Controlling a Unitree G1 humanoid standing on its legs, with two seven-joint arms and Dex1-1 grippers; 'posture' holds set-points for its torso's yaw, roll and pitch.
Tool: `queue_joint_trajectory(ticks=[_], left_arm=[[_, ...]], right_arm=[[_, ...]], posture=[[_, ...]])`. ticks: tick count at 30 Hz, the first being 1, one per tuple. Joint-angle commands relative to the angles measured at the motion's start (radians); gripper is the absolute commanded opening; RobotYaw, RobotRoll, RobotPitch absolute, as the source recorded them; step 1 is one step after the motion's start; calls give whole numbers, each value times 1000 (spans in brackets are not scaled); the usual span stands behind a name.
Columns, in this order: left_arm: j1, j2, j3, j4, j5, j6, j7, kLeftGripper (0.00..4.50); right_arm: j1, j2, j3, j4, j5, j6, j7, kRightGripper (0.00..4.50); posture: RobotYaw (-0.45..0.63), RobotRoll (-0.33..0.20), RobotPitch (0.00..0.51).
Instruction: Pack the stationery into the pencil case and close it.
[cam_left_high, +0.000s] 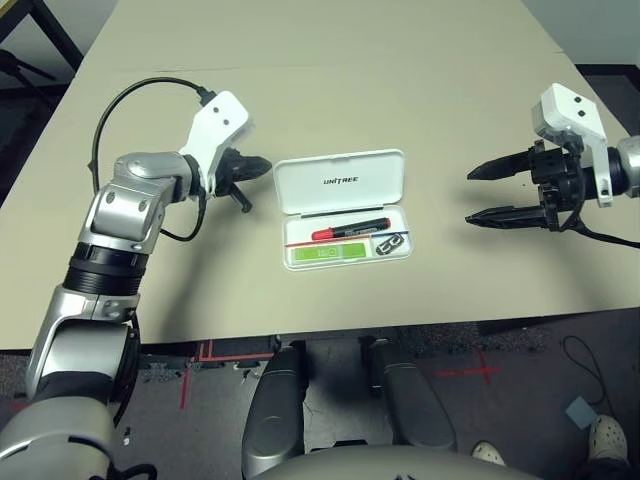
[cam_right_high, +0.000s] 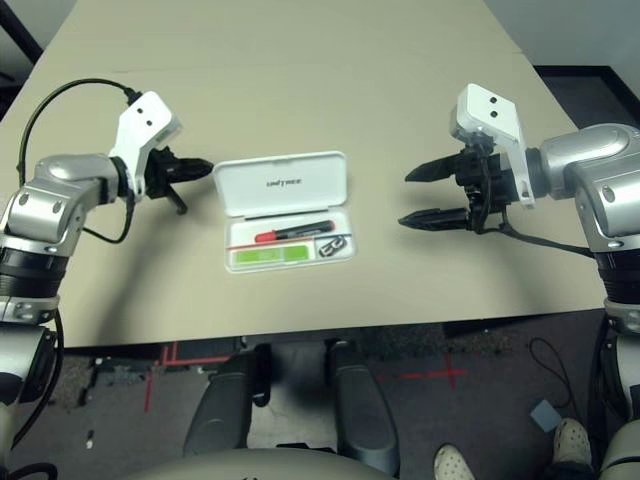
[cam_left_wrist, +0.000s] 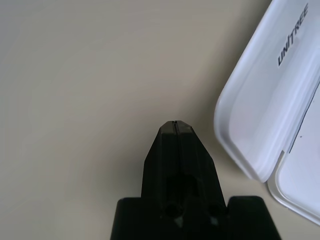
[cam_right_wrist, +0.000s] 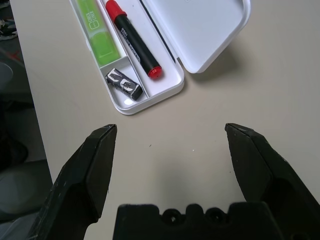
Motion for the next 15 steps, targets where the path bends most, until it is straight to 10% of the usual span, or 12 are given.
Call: queue_joint_trajectory(ticks=[1, 15], left_arm=[[-9, -19, -23, 19, 13, -12, -16, 38], [2, -64, -46, -21, 11, -3, -48, 38]], right_arm=[[14, -19, -13, -22, 10, 10, 0, 4500], [18, -22, -12, -31, 10, 17, -4, 4500]], posture=[[9, 0, 243], [-10, 0, 243]])
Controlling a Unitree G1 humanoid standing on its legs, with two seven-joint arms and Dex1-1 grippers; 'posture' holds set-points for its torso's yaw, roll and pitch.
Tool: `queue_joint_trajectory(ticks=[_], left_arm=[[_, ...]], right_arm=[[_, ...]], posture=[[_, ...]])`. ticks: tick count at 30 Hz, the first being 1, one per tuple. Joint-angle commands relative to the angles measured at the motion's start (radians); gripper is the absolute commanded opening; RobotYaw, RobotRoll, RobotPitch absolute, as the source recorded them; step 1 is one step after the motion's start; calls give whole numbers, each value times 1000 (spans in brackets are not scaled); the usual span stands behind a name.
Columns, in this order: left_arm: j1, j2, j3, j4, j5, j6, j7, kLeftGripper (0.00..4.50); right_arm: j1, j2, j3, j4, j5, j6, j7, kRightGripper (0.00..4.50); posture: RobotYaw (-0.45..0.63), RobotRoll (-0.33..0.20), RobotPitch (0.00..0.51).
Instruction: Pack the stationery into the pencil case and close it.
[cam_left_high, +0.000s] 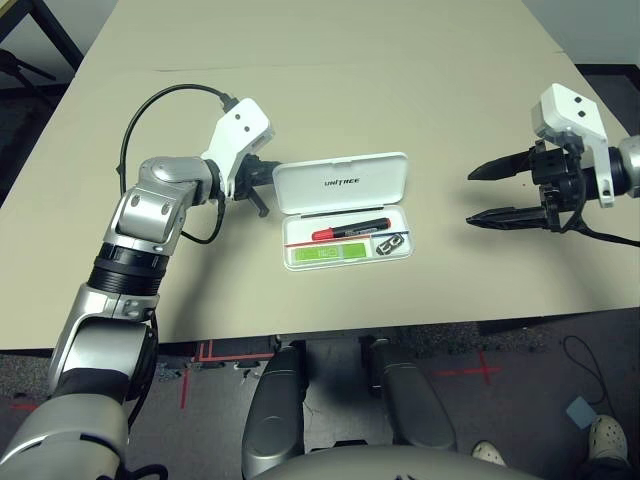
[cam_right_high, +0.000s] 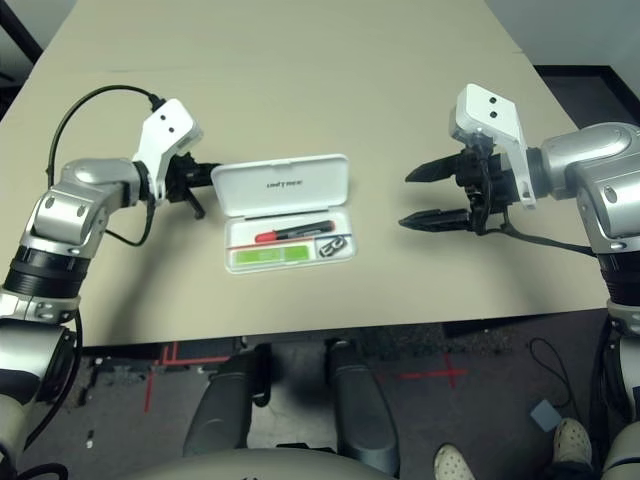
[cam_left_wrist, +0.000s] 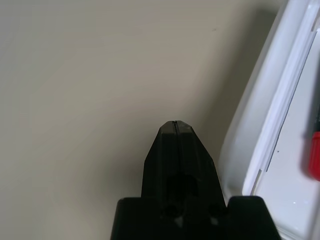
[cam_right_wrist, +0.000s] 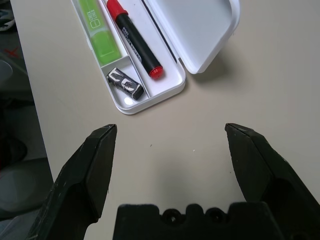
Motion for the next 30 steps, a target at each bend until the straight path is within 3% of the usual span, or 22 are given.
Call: queue_joint_trajectory(ticks=[1, 15, 30], left_arm=[[12, 7, -23, -42, -7, 2, -42, 38], [127, 97, -36, -344, -83, 77, -175, 38], [161, 53, -145, -466, -85, 127, -147, 38]], right_arm=[[16, -16, -11, -16, 10, 8, -1, 4500], [1, -14, 19, 4, -13, -7, 15, 4500], [-4, -7, 52, 0, -26, -6, 16, 4500]], posture=[[-10, 0, 243], [8, 0, 243], [13, 0, 247]])
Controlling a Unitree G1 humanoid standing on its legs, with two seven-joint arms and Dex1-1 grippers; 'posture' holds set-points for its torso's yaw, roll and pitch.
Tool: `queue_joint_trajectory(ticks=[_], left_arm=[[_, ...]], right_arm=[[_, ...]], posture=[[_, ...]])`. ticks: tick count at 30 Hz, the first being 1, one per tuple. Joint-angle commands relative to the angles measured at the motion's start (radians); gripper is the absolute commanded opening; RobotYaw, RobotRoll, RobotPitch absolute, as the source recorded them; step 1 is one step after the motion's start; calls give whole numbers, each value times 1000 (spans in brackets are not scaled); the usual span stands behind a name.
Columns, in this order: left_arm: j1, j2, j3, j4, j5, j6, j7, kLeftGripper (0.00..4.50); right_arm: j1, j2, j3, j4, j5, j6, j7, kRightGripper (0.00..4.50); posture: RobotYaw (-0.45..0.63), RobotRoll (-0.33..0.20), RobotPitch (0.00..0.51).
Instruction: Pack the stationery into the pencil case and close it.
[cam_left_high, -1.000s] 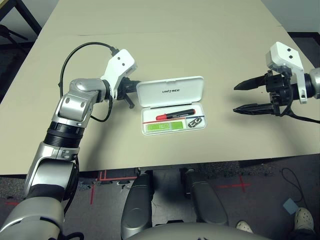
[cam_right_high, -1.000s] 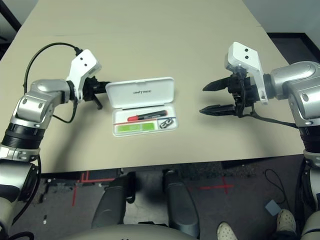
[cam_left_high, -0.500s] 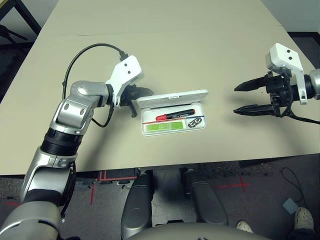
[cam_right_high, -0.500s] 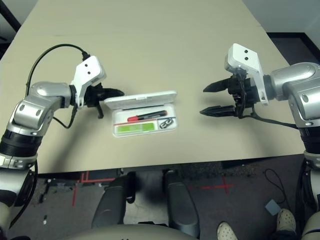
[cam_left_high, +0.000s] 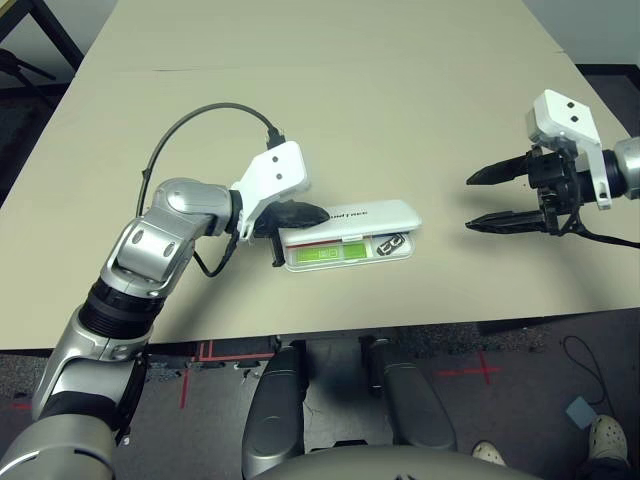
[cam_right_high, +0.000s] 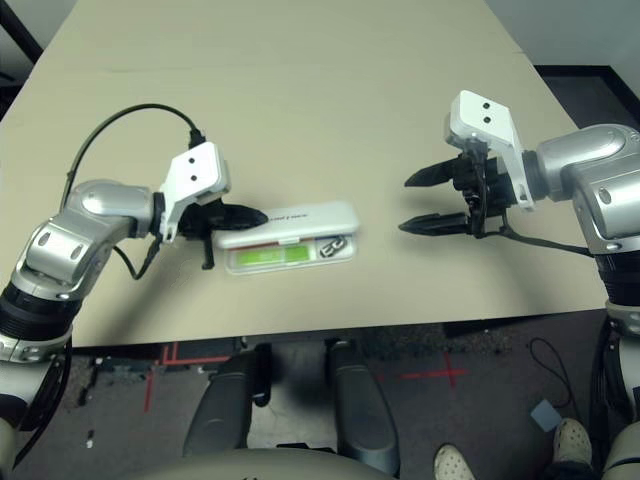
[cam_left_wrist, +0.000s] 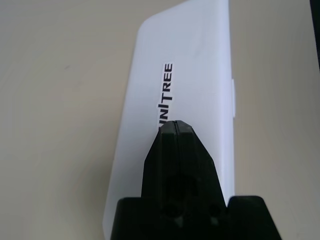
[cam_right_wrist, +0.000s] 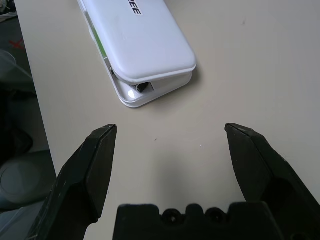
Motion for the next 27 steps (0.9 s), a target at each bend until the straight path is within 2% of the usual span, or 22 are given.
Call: queue_joint_trajectory(ticks=[1, 27], left_arm=[[26, -5, -42, -27, -1, 9, 2, 38], [32, 42, -169, -32, 35, 38, -22, 38]], right_arm=[[-2, -4, 9, -3, -9, -5, 4, 4500], [5, 5, 24, -8, -37, -7, 2, 4500]], posture=[[6, 0, 249], [0, 0, 250]])
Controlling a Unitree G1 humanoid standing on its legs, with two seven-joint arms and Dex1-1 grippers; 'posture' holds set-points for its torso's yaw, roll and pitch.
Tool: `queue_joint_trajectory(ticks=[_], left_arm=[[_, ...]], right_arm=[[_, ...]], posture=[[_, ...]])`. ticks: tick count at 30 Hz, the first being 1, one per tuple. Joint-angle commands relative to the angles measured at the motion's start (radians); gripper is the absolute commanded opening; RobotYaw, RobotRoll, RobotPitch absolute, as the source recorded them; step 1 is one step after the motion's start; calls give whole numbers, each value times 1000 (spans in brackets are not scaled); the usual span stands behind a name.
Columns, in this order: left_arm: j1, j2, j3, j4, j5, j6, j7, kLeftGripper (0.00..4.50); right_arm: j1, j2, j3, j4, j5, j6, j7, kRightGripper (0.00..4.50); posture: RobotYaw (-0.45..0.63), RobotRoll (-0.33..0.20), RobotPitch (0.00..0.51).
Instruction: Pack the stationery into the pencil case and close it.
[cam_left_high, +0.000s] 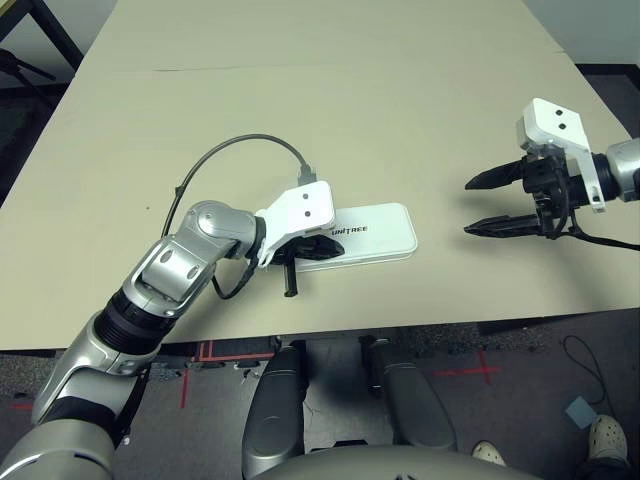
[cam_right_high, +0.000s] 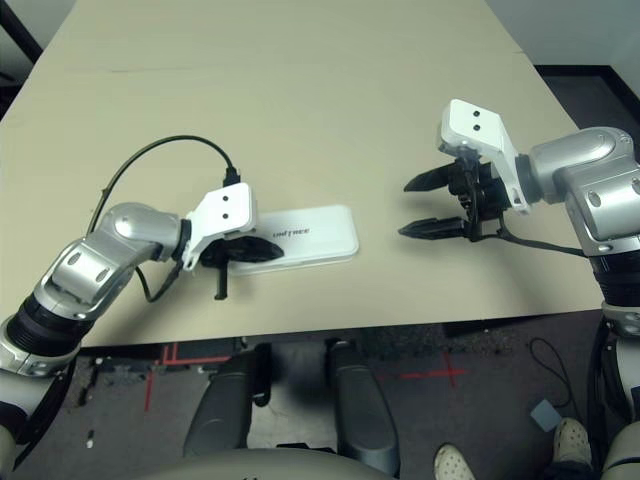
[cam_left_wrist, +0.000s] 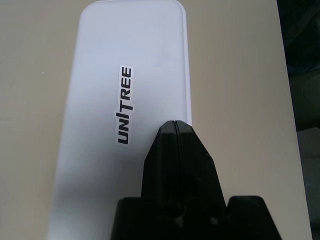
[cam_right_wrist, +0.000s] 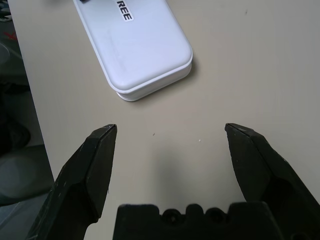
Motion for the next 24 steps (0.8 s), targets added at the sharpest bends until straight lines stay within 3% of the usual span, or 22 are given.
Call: queue_joint_trajectory(ticks=[1, 8, 13, 16, 24], left_arm=[[8, 30, -59, 7, 27, 21, -24, 38], [22, 38, -61, 21, 27, 4, -27, 38], [49, -24, 85, 30, -37, -30, 42, 199], [70, -60, 199, 39, -76, -33, 100, 950], [132, -165, 631, 130, -150, -92, 382, 4079]], right_arm=[[5, 0, 16, -7, -6, -4, 4, 4500], [3, 10, 19, -9, -8, -4, -5, 4500], [0, 65, -18, 0, 7, -21, -58, 4500], [-4, 141, -86, 5, 51, -29, -133, 4500], [10, 340, -248, 93, 33, -123, -497, 4500]], posture=[[0, 0, 250], [-3, 0, 251], [-4, 0, 248], [-1, 0, 247], [13, 0, 243]])
